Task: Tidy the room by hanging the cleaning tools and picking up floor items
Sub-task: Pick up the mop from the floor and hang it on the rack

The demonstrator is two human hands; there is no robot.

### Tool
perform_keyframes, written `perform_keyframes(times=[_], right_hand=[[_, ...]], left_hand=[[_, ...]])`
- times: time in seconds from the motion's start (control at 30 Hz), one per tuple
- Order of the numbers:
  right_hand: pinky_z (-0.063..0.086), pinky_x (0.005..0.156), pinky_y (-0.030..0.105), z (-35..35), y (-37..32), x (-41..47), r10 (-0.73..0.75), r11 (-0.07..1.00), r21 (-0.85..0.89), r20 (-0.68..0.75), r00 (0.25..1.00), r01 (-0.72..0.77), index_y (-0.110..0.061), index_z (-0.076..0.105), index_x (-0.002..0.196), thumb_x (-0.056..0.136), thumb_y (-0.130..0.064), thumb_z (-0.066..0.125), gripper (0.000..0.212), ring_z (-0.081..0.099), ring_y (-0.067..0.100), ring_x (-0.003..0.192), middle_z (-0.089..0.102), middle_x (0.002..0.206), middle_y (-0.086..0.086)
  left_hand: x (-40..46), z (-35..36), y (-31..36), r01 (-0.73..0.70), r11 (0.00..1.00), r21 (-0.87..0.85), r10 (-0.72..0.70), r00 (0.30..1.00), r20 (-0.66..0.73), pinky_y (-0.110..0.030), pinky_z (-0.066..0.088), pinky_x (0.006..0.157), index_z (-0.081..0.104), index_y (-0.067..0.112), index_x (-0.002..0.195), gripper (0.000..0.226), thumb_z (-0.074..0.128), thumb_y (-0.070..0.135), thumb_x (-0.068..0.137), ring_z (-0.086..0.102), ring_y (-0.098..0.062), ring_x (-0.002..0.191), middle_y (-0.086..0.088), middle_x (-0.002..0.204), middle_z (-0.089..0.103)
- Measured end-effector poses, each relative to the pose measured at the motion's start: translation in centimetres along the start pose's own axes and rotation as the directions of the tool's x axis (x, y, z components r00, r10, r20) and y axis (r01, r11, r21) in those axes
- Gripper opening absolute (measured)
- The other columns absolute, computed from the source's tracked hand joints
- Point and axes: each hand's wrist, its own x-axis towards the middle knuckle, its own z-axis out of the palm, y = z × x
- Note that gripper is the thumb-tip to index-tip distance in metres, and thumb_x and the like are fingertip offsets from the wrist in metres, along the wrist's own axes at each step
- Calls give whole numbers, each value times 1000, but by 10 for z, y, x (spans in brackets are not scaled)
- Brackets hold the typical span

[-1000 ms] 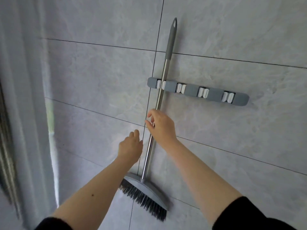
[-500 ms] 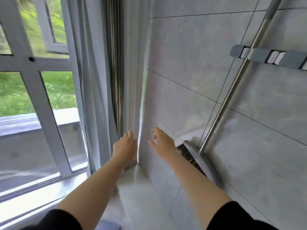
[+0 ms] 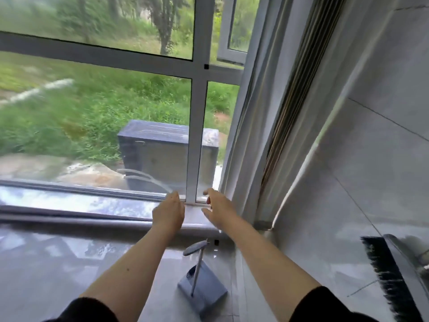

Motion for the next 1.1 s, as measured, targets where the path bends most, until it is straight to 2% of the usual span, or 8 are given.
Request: perform_keyframes(times=[0.1,0.23,0.43,0.53,0.63,0.77,1.0,1.1], right_hand=[[51,94,37,37,-43,14,-84,995,-39,79,993,87,-20,45,130,89,-25,60,43,61,25,106,61,122,5],[45,92,31,90,-105,22,-189,975,-76,196,962,207,-20,43,131,90,-27,56,43,58,25,110,59,123,4],[46,93,36,165,-202,15,-293,935,-96,336,895,342,-18,46,128,87,-26,55,42,57,28,112,59,123,6],[45,83,33,201,-250,11,-369,898,-89,378,849,431,-18,46,127,87,-29,56,42,58,27,108,61,119,6],[38,71,27,231,-291,9,-434,861,-72,415,800,504,-18,47,123,88,-30,57,38,60,25,100,62,114,5],[41,77,27,268,-343,6,-493,811,-42,486,722,583,-18,43,130,90,-29,55,43,59,22,106,60,119,1],[45,87,32,326,-413,-3,-544,750,8,576,610,661,-18,43,130,91,-28,54,42,58,21,107,59,119,1],[46,87,32,352,-436,-3,-559,728,36,610,562,685,-18,44,129,90,-28,55,41,58,21,106,60,118,1]], left_hand=[[-11,-14,-60,121,992,42,-121,993,-5,-41,48,86,43,11,120,29,33,28,100,60,-30,110,-9,124,55],[-39,-37,-142,303,952,32,-303,953,-22,-41,49,82,43,10,118,28,33,28,99,62,-31,108,-10,121,57],[-88,-73,-256,504,863,-6,-504,862,-44,-39,47,82,42,9,119,29,32,27,100,59,-31,107,-10,122,54],[-112,-90,-308,589,808,-4,-589,807,-54,-39,47,82,42,9,120,30,32,28,100,59,-30,108,-10,121,54],[-132,-102,-352,656,755,-19,-656,753,-54,-37,46,79,42,8,121,30,32,28,100,60,-30,107,-9,121,54],[-157,-119,-409,725,689,-14,-724,686,-69,-35,41,72,42,7,119,30,32,27,99,60,-30,103,-10,119,55],[-202,-145,-483,837,541,-86,-840,531,-117,-40,47,84,45,5,116,28,36,23,97,59,-34,108,-14,120,56],[-218,-149,-506,875,473,-104,-879,462,-116,-39,47,84,45,5,115,26,37,21,97,60,-35,108,-14,119,57]])
